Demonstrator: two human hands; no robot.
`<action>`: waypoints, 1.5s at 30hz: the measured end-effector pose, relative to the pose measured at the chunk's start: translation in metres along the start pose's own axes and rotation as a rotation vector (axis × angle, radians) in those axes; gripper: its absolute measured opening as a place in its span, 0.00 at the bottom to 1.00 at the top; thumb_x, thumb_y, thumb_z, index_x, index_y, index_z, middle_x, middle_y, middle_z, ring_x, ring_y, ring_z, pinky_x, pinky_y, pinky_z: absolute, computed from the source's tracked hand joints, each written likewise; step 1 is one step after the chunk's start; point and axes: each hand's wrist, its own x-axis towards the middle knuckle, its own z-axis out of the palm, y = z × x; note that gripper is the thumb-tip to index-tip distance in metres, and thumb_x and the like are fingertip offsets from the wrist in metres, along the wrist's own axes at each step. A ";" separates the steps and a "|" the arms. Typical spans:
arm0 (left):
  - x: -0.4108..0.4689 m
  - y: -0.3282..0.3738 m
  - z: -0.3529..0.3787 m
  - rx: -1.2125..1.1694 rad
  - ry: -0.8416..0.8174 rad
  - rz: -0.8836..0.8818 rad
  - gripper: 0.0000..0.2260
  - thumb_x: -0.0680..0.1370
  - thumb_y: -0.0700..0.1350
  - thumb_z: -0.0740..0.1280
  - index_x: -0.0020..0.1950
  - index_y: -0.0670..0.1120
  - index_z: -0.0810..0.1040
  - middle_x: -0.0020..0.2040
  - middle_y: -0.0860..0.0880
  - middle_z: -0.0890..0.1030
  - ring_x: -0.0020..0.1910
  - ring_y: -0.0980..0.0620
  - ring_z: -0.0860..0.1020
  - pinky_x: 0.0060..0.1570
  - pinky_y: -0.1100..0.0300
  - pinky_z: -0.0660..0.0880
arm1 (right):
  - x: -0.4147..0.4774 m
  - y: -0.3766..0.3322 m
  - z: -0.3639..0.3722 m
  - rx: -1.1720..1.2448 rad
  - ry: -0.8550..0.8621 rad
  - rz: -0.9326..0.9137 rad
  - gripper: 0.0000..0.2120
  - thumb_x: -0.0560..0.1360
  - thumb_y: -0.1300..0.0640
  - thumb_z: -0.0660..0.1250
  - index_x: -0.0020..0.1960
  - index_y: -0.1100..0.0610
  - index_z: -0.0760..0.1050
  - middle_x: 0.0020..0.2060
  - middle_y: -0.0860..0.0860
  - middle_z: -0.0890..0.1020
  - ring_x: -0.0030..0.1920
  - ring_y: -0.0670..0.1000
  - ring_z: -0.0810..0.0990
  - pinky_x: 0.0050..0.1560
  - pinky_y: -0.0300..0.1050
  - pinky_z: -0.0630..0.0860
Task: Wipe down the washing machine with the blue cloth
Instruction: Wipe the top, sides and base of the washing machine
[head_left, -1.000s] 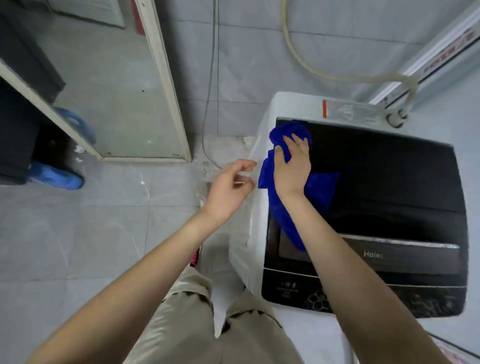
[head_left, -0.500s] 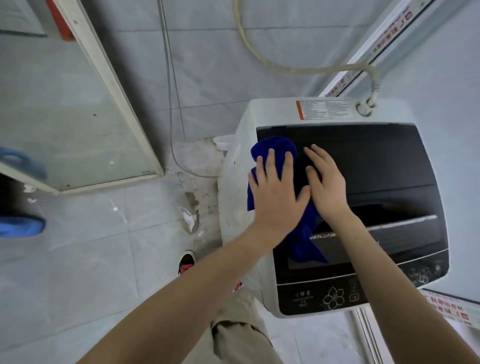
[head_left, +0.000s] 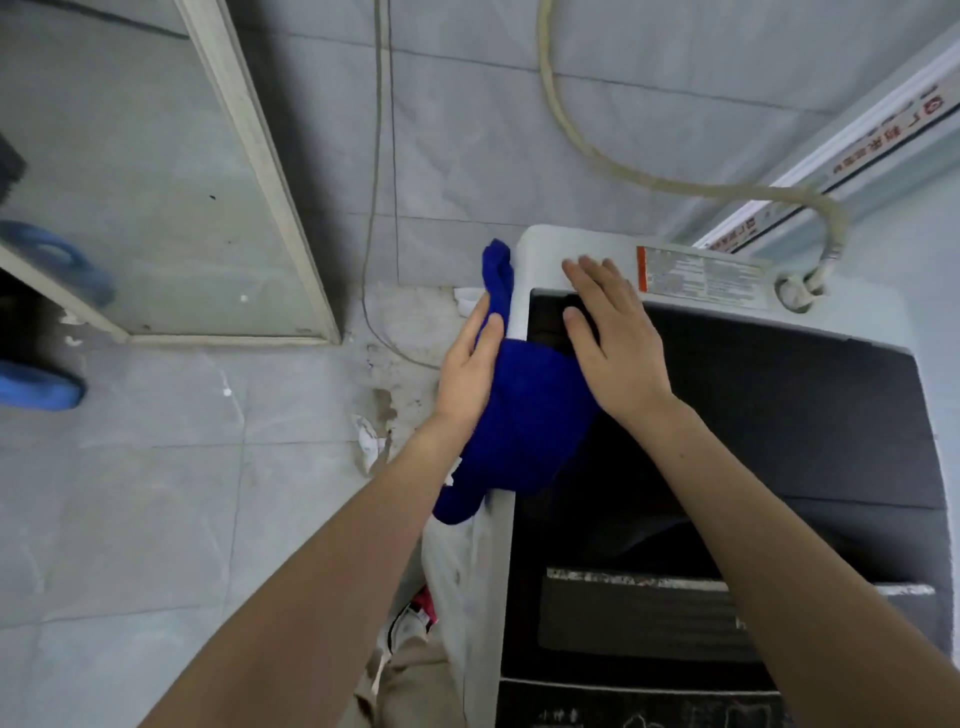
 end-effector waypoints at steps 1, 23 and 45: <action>-0.004 -0.004 -0.003 -0.005 0.031 -0.065 0.21 0.83 0.49 0.58 0.76 0.50 0.62 0.75 0.55 0.65 0.70 0.64 0.62 0.61 0.77 0.60 | 0.008 -0.001 0.002 -0.017 -0.018 -0.012 0.23 0.87 0.53 0.55 0.81 0.52 0.60 0.81 0.50 0.61 0.82 0.50 0.53 0.78 0.42 0.44; 0.044 -0.037 -0.007 0.169 0.047 0.223 0.23 0.80 0.56 0.58 0.72 0.46 0.70 0.66 0.50 0.75 0.66 0.56 0.72 0.67 0.58 0.67 | 0.056 -0.003 0.021 0.026 -0.021 -0.113 0.25 0.83 0.46 0.52 0.78 0.49 0.67 0.78 0.45 0.66 0.81 0.46 0.57 0.79 0.44 0.55; 0.004 -0.020 -0.046 0.761 0.203 0.086 0.20 0.76 0.48 0.68 0.65 0.44 0.69 0.51 0.50 0.72 0.43 0.51 0.72 0.43 0.57 0.71 | -0.031 -0.026 0.038 -0.125 -0.001 -0.065 0.30 0.82 0.45 0.55 0.81 0.56 0.59 0.81 0.51 0.60 0.81 0.48 0.51 0.80 0.42 0.42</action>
